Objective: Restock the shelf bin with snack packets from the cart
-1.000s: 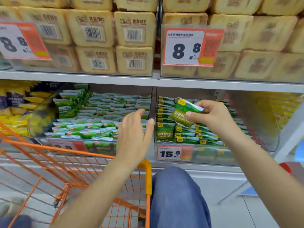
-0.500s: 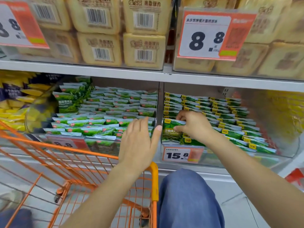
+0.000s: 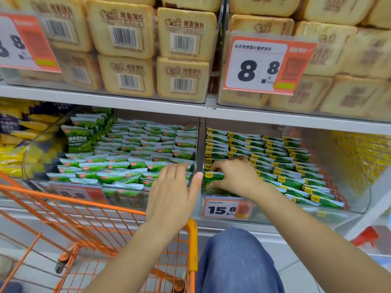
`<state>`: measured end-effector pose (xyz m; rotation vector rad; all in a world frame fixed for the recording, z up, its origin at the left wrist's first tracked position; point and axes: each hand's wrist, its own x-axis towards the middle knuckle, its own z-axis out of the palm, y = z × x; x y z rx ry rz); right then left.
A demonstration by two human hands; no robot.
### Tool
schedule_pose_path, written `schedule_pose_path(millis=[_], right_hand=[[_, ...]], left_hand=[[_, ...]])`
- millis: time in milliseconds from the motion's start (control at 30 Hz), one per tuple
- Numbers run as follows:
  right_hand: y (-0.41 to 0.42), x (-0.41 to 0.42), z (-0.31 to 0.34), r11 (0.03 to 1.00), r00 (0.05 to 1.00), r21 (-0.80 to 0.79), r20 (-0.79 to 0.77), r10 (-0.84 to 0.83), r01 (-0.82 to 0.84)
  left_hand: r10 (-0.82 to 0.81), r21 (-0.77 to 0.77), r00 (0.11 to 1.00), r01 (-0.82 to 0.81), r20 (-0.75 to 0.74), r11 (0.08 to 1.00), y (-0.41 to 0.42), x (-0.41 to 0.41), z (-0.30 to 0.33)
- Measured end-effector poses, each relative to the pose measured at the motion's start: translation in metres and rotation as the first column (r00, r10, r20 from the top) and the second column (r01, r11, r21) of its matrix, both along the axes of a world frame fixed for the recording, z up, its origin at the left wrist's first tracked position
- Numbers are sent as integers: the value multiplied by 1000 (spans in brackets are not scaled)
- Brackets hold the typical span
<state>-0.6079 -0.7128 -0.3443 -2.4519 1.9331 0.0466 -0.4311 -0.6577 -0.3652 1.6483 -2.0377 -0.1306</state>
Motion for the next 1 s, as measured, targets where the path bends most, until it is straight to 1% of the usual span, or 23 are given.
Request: schedule_pose_path(millis=[100,200,333,400,533,733,800,933,1000], right_hand=[[-4,2,2,999,999,40,28,-19,18],[-10,4,5,989,997,144,64,-43,34],[-13,5,7,982,999,187,39,-29,21],[-11,6,8,983,1000,182,10,-21,19],[-4,9,4,999,998,52,-63,10,-7],[-6,8,2,1000,995,19,-100,-21,23],[-9,8,3,998,994,50,-108,-30,36],[-15,9,10,983,994,166,-92,-63,78],[-18,8,10,990,991,128,-128,-49,66]], left_hand=[[-2,5,1000,2,1,1000,1,1,0],[-3,-1,1000,3,-2,1000,1,1,-1],[2,-8,1000,-2,-7,1000,0,1,0],[-1,-8,1000,1,-6,1000,1,0,1],[-4,-10,1000,4,-11,1000,1,1,1],[-3,-11,1000,3,-11,1000,1,1,1],[-5,-10,1000,5,-20,1000,0,0,1],[-13,-1,1000,13,-22,1000,1,1,1],[-16,3,1000,16,-19,1000,1,1,1]])
